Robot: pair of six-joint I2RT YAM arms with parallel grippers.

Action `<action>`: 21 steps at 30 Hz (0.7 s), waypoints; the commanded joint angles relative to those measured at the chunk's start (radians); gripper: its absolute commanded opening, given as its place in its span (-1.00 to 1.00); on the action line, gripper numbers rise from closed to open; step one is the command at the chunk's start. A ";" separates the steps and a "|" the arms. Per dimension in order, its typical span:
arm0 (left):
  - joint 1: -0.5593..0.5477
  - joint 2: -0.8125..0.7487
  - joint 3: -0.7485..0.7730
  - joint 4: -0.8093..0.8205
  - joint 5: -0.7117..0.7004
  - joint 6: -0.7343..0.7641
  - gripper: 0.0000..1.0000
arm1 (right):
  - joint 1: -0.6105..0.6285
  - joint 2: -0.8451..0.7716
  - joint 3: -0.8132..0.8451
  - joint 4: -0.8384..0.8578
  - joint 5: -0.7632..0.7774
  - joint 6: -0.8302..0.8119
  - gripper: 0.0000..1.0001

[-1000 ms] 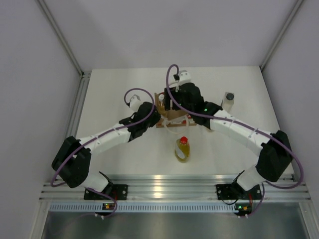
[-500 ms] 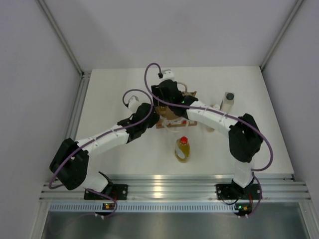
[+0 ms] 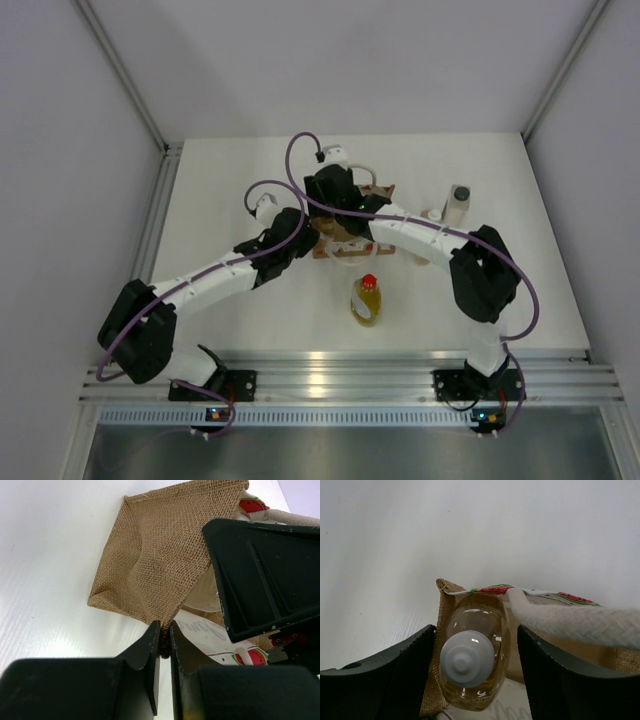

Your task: Take the personal care products out of the canvas bag

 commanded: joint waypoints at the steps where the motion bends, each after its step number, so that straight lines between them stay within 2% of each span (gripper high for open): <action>1: 0.006 0.006 -0.023 -0.080 -0.005 -0.003 -1.00 | 0.007 -0.028 0.026 -0.033 0.023 -0.007 0.30; 9: 0.007 0.002 -0.023 -0.080 -0.005 0.007 -1.00 | 0.007 -0.133 -0.038 0.044 -0.104 0.017 0.37; 16: 0.007 0.005 -0.026 -0.079 0.000 0.004 -1.00 | 0.006 -0.183 -0.057 0.045 -0.063 0.004 0.39; 21: 0.007 0.002 -0.023 -0.080 0.000 0.002 -1.00 | -0.001 -0.148 -0.058 0.033 -0.063 -0.009 0.39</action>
